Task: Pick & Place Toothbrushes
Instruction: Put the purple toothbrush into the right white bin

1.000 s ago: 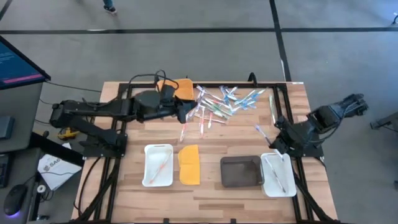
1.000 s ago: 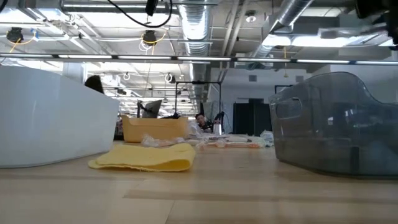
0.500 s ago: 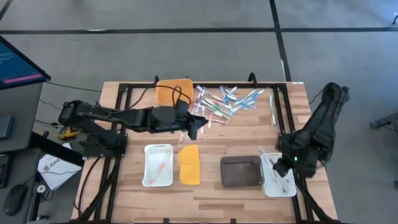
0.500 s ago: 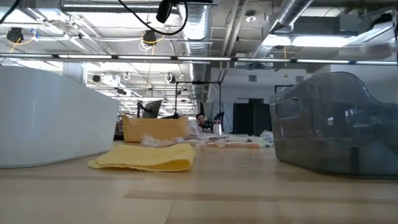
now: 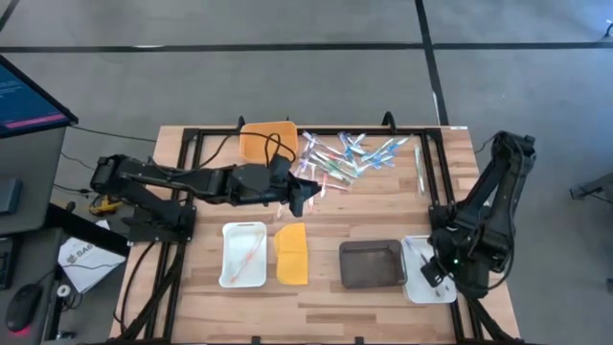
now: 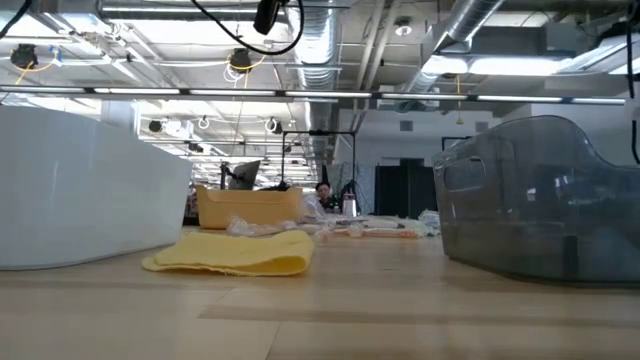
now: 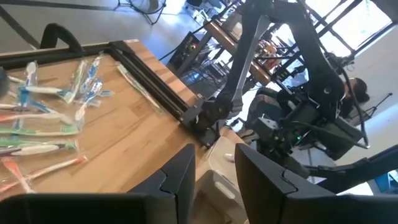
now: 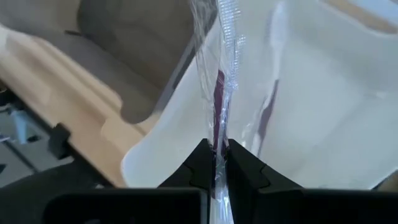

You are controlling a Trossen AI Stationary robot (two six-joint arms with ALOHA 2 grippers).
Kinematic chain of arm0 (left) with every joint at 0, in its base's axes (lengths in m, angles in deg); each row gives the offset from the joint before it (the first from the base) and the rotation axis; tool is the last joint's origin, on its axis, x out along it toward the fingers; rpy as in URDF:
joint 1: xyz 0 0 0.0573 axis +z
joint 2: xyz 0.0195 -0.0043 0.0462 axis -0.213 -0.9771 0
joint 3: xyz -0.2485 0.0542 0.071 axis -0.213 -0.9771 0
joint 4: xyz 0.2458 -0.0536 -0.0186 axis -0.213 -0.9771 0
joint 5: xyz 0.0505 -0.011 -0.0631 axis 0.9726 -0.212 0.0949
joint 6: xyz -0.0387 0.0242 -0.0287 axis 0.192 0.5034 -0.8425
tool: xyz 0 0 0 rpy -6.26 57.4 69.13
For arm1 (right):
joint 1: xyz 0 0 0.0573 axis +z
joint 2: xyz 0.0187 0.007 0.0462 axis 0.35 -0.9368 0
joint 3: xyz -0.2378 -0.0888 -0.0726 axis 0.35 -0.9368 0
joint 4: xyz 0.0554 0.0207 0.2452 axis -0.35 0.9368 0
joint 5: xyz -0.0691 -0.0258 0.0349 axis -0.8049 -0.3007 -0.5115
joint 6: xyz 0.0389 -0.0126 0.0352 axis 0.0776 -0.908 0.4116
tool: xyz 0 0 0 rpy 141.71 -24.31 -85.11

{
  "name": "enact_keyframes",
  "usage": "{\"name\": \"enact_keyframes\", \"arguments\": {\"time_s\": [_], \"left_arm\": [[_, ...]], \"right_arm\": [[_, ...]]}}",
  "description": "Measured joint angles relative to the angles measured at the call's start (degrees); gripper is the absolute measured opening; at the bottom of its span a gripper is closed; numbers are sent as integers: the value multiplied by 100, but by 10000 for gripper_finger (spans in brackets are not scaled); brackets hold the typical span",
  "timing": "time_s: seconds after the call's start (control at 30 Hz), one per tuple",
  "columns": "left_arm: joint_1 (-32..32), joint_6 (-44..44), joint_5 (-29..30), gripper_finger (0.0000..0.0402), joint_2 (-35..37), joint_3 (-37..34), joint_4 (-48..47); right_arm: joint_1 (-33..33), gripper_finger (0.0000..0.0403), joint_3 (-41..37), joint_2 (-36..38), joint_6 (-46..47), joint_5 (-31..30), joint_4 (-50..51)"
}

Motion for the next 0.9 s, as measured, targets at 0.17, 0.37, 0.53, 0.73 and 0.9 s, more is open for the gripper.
{"name": "enact_keyframes", "arguments": {"time_s": [0.17, 0.37, 0.53, 0.73, 0.9], "left_arm": [[-76, -114, -13, 108, 0, 0, 49], [-227, -114, -14, 108, 2, 0, 71], [-269, -116, -14, 108, 4, 0, 88], [-269, -160, -14, 108, 4, 0, 134], [-270, -162, -12, 108, 4, 0, 166]], "right_arm": [[-27, 17, -260, -20, 2, 266, -143], [-30, 17, -633, 17, 17, 283, -730], [-37, 17, -878, 22, 18, 301, -1016], [-68, 17, -965, 17, 22, 606, -1052], [-247, 17, -963, -134, 7, 848, -993]]}}
